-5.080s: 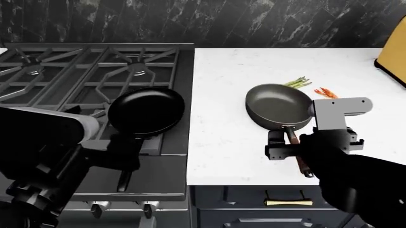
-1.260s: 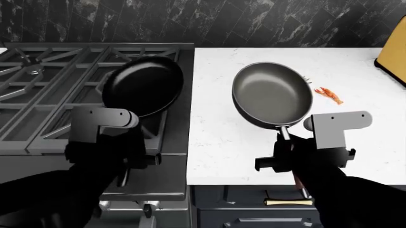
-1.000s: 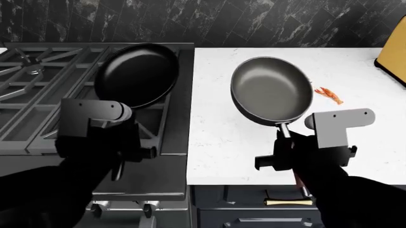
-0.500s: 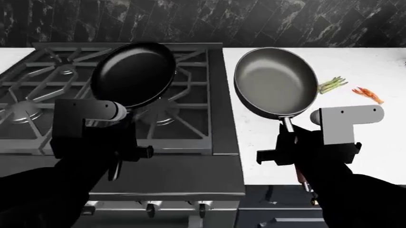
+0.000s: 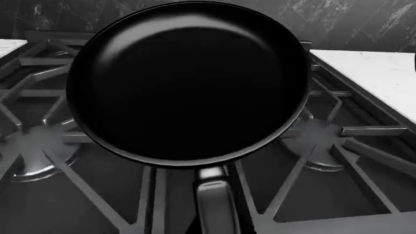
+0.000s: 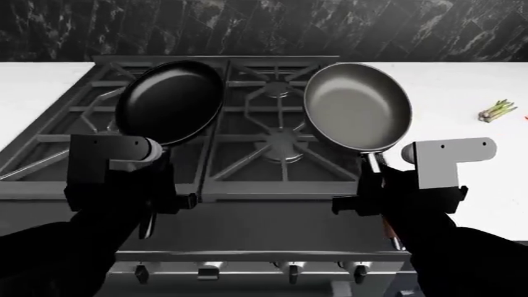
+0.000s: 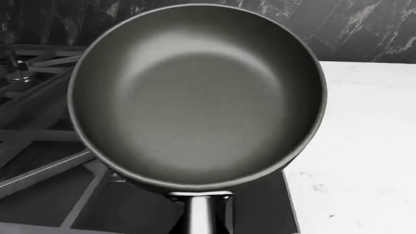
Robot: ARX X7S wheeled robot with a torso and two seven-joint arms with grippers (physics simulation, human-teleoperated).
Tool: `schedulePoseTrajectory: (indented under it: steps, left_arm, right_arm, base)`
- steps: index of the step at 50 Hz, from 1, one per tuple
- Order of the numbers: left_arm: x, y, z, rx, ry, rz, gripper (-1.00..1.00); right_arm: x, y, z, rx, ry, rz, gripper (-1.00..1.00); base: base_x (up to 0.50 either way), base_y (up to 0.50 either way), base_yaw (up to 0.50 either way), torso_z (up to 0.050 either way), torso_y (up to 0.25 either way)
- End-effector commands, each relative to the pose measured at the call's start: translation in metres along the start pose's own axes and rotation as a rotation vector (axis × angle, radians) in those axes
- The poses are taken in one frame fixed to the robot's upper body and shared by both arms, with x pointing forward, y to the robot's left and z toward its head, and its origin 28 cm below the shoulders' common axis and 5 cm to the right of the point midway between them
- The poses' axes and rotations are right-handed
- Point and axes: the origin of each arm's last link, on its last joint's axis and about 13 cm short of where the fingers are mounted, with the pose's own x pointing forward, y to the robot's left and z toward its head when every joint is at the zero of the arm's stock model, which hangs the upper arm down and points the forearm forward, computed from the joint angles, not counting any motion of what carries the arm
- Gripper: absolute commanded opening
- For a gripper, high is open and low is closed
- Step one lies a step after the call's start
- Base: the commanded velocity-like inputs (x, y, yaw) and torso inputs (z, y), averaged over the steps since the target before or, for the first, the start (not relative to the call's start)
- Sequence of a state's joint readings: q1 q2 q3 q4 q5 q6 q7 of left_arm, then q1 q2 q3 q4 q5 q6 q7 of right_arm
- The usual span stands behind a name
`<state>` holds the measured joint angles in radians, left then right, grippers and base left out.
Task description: Place both pans onto different burners. Then place the asparagus and the shrimp on different pans.
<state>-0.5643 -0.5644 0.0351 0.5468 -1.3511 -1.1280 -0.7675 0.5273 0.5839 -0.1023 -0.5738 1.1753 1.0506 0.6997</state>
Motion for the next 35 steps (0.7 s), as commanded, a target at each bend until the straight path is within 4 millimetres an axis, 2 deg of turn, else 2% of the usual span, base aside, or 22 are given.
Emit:
schedulePoseTrajectory:
  steps: [1,24,35]
  left_arm:
    - [0.0,0.002,0.006,-0.015,-0.046,0.092,-1.0]
    - [0.003,0.005,0.015,-0.018,-0.059,0.108,-1.0]
    - [0.004,0.008,0.013,-0.022,-0.06,0.113,-1.0]
  right_arm:
    - [0.001,-0.001,0.004,-0.004,-0.028,-0.019,-1.0]
    - [0.006,-0.003,0.007,-0.001,-0.029,-0.026,-1.0]
    - [0.019,-0.013,0.01,0.009,-0.016,-0.081,-1.0]
  base:
    - [0.0,0.5,0.0,0.0,0.0]
    - [0.0,0.5,0.0,0.001,0.003]
    - [0.0,0.0,0.0,0.001,0.003]
